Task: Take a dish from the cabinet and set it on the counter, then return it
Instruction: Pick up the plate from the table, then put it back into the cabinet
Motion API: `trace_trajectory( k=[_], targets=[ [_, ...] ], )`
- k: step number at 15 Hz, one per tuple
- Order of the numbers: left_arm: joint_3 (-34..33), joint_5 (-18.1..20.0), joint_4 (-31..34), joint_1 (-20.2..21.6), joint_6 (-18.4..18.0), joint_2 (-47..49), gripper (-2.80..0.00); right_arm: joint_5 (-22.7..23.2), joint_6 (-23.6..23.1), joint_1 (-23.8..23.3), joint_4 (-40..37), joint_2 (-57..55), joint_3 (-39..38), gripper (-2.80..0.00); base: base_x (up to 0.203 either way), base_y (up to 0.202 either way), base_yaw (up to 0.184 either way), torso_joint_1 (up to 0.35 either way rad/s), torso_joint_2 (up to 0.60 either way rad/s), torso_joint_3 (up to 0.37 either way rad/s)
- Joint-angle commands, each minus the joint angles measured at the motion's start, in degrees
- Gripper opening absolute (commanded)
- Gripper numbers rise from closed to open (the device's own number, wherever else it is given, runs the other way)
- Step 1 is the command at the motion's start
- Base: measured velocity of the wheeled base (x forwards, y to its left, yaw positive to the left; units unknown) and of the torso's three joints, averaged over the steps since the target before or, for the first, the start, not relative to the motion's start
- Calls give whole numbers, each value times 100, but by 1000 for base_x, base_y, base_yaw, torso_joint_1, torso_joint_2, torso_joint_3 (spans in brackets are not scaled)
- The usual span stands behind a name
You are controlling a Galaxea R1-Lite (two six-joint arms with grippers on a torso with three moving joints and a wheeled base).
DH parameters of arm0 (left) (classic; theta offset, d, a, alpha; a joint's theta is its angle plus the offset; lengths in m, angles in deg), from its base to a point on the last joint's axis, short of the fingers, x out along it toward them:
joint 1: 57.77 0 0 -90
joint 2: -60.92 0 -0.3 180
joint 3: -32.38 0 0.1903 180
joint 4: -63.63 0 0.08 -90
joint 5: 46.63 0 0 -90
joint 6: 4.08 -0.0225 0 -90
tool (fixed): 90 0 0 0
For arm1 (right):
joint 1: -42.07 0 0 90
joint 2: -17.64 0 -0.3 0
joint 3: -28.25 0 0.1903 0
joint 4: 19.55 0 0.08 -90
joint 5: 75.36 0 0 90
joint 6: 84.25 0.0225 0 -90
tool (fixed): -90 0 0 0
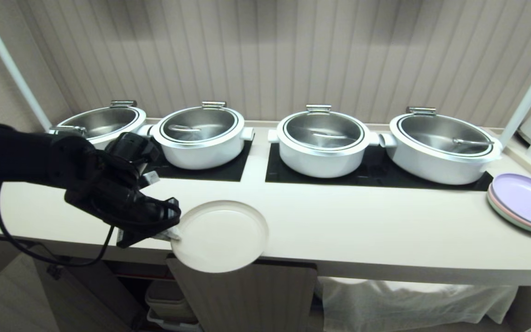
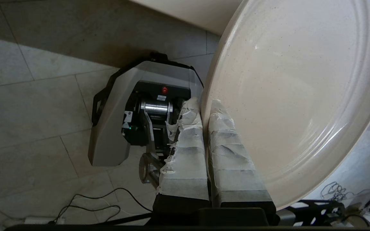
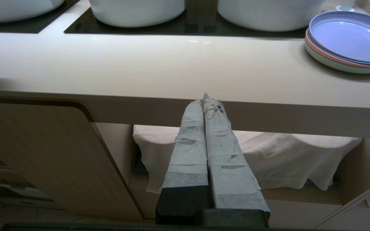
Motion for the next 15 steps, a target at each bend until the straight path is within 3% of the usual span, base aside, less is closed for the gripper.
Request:
trace_trajectory(
  k=[1, 10, 15],
  targets=[
    [-516, 32, 4, 45, 2, -680, -280, 1, 4, 1, 4, -6, 1, -280, 0, 0, 0, 0, 0, 0],
    [-3124, 188, -297, 58, -202, -2874, -280, 1, -4, 1, 4, -6, 1, -280, 0, 0, 0, 0, 0, 0],
    [-3779, 174, -441, 51, -202, -3550, -280, 1, 1, 1, 4, 1, 1, -280, 0, 0, 0, 0, 0, 0]
  ],
)
